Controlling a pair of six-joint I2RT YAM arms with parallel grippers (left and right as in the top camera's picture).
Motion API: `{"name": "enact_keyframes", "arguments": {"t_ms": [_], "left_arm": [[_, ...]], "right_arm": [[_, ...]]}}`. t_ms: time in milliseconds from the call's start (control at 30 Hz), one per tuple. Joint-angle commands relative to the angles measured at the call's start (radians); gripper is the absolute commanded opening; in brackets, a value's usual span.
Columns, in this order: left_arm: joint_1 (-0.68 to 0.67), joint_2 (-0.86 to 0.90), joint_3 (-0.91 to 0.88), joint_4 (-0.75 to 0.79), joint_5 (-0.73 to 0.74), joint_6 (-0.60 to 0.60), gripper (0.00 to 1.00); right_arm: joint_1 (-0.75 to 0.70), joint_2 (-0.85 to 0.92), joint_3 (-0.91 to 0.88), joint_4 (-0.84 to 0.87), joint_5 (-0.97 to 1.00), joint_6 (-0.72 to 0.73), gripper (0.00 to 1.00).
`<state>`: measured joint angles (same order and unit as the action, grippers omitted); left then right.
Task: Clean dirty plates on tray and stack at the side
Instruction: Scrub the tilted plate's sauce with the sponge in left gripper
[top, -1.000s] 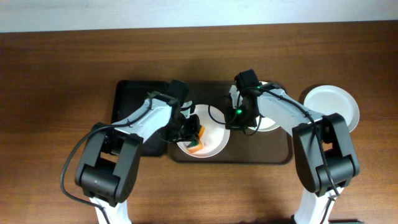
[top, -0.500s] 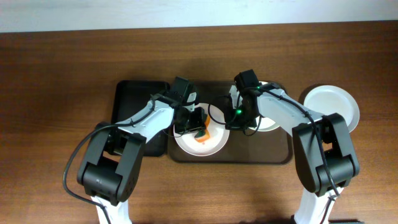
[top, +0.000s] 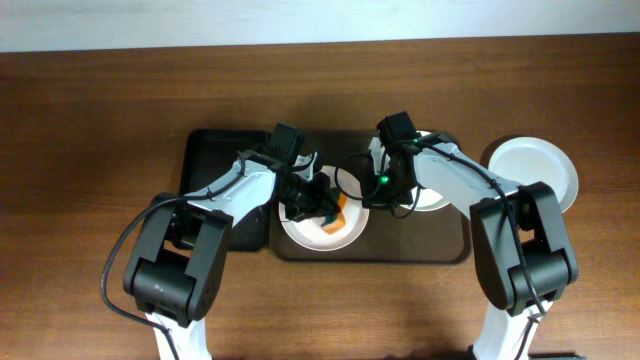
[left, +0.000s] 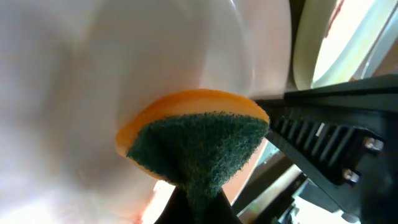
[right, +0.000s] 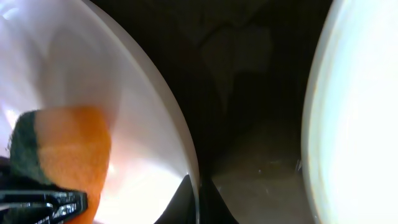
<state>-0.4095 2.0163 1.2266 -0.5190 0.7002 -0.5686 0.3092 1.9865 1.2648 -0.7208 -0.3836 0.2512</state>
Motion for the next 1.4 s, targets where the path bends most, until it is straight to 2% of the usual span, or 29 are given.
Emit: {"name": "enact_keyframes", "arguments": {"t_ms": [0,367,500,900,967,1000,1033,1067,1133,1267,1300,1367], "left_arm": [[-0.007,0.022,-0.016,-0.005,0.069,-0.005,0.0],[-0.014,0.031,-0.104,0.063,-0.049,-0.003,0.0],[-0.009,0.031,-0.117,0.036,-0.251,0.005,0.0],[0.138,-0.08,-0.074,0.024,-0.263,0.159,0.0],[0.137,-0.122,-0.069,0.016,-0.263,0.209,0.0],[0.137,-0.142,-0.067,0.008,-0.263,0.235,0.0],[0.137,-0.182,-0.067,-0.007,-0.264,0.276,0.0],[0.137,-0.204,-0.067,-0.017,-0.264,0.295,0.0],[0.14,-0.249,-0.067,-0.038,-0.272,0.33,0.0],[0.151,-0.336,-0.067,-0.089,-0.404,0.333,0.0],[0.159,-0.359,-0.067,-0.105,-0.453,0.339,0.0],[0.177,-0.386,-0.067,-0.132,-0.544,0.339,0.0]], "right_arm": [[0.005,0.017,-0.014,-0.005,0.017,-0.003,0.04],[0.005,0.017,-0.014,-0.004,0.017,-0.002,0.04],[0.005,0.017,-0.014,-0.005,0.017,-0.002,0.04],[0.005,0.017,-0.014,-0.005,0.021,-0.003,0.05],[0.005,0.017,-0.014,-0.004,0.021,-0.003,0.15],[0.005,0.017,-0.014,-0.003,0.021,-0.003,0.24],[0.005,0.017,-0.014,-0.003,0.021,-0.003,0.41],[0.005,0.017,-0.014,-0.003,0.021,-0.003,0.45],[0.005,0.017,-0.014,0.0,0.021,-0.003,0.48],[0.005,0.017,-0.014,0.013,0.021,-0.003,0.53],[0.005,0.017,-0.014,0.019,0.021,-0.003,0.52],[0.005,0.017,-0.014,0.026,0.021,-0.003,0.45]]}}
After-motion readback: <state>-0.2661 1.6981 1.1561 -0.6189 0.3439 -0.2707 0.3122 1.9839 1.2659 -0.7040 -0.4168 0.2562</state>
